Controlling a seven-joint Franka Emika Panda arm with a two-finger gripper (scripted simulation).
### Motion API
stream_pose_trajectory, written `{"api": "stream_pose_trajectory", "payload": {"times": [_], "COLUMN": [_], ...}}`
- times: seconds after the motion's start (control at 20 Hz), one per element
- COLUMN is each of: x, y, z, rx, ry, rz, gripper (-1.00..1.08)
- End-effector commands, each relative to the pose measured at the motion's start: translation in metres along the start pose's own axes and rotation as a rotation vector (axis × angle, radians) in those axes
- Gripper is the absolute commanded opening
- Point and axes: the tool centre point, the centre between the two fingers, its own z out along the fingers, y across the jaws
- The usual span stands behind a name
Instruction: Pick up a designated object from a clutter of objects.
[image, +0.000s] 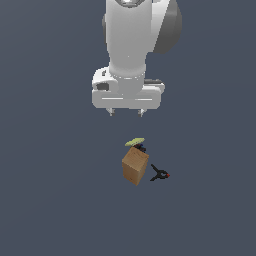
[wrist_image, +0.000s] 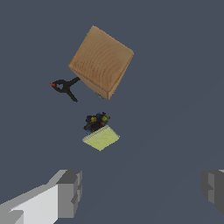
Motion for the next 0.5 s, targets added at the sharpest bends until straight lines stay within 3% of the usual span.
{"api": "stream_pose_trajectory", "payload": {"times": [0.0,0.45], "x": [0.000,0.003], "y": [0.000,0.004], "z": [0.000,-0.016], "rx": [0.000,-0.010], "ry": [0.000,0.027], "rz": [0.000,-0.004], "gripper": [1.00,1.00]}}
